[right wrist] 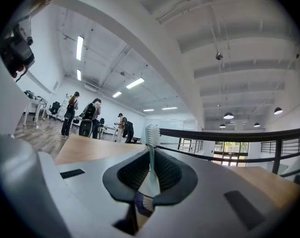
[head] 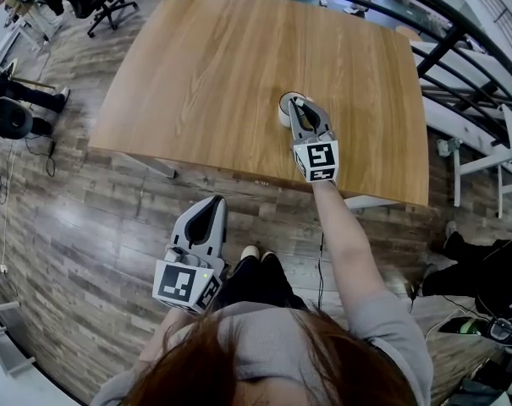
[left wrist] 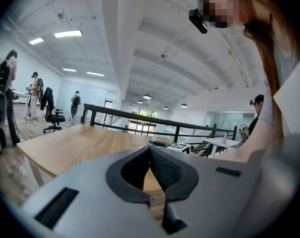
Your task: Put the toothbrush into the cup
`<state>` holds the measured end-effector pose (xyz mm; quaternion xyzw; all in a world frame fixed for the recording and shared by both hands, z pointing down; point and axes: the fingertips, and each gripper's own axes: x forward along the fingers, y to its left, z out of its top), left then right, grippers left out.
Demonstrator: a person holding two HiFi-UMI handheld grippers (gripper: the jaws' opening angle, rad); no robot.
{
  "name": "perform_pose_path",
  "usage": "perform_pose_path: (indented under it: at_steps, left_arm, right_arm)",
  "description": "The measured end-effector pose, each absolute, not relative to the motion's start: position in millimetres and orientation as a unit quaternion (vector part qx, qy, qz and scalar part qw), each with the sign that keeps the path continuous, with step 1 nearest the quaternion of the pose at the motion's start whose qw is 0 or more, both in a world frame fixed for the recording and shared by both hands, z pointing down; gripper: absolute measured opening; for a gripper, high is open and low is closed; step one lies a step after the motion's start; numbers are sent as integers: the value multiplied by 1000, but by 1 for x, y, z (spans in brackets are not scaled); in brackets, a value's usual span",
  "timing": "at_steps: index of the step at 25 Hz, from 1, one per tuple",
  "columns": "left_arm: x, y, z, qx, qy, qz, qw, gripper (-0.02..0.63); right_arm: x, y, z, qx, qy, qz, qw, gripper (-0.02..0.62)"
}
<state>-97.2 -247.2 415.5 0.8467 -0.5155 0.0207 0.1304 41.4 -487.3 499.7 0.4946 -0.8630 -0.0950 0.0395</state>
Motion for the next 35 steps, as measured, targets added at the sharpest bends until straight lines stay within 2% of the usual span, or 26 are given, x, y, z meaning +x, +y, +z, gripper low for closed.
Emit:
perform_pose_path:
  at_steps: [22, 23, 27, 35]
  left_arm:
    - [-91, -229, 416, 851, -508, 34, 128, 6]
    - [-91, -228, 416, 851, -508, 33, 128, 6]
    - [-88, -228, 410, 851, -510, 19, 126, 6]
    - [-83, -222, 413, 861, -494, 32, 119, 6]
  right_arm:
    - [42, -469, 515, 506, -856, -80, 73, 35]
    - [43, -469, 514, 507, -855, -80, 70, 40]
    - [33, -463, 509, 483, -867, -97, 72, 124]
    - [43, -441, 492, 491, -864, -97, 62, 130]
